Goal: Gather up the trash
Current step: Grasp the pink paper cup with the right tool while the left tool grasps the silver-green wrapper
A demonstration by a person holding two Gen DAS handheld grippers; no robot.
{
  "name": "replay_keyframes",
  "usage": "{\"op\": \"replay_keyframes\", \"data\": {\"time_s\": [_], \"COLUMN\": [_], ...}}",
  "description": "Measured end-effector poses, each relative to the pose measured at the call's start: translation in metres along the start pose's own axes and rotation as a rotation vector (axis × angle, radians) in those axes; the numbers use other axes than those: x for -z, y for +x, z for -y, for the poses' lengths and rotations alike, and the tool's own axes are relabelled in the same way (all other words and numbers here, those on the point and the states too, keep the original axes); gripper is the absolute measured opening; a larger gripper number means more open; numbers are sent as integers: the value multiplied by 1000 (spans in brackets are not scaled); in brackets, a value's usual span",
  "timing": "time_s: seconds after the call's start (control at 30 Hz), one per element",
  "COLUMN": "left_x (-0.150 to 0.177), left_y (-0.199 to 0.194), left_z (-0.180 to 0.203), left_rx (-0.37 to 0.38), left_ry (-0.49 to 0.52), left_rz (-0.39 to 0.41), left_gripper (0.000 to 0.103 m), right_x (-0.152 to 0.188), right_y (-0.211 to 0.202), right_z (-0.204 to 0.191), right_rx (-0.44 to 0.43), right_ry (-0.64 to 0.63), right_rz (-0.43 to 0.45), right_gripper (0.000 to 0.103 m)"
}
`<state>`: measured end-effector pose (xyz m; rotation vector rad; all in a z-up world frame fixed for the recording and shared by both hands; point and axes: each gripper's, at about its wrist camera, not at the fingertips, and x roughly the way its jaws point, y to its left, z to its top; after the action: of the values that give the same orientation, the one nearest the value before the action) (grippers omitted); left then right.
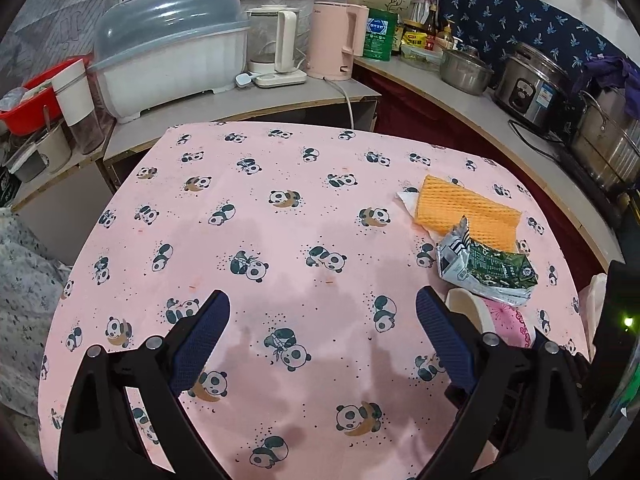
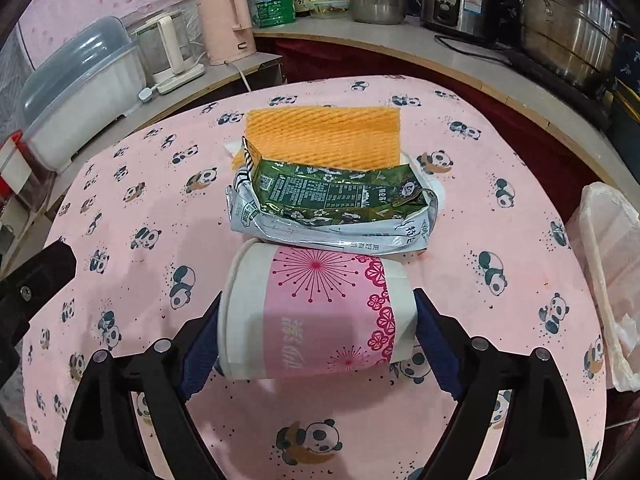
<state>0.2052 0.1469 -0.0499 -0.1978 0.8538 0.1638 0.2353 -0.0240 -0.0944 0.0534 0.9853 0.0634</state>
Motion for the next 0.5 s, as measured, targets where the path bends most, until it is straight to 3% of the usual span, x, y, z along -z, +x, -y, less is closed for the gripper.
{"op": "replay_keyframes", "data": {"time_s": [0.23,0.5], "left_x": [-3,-8], "left_y": [10,30], "left_z": [20,65], "left_rx": [31,68], "left_ry": [39,115], "left_rz": [-13,-32], "left_gripper": [90,90], "right_x": [6,9], "right_y": [-16,-53], "right_z": [18,69], "right_rx": [-16,0], "right_ry": [15,111], "right_rz": [34,89], "right_gripper": [80,80]}}
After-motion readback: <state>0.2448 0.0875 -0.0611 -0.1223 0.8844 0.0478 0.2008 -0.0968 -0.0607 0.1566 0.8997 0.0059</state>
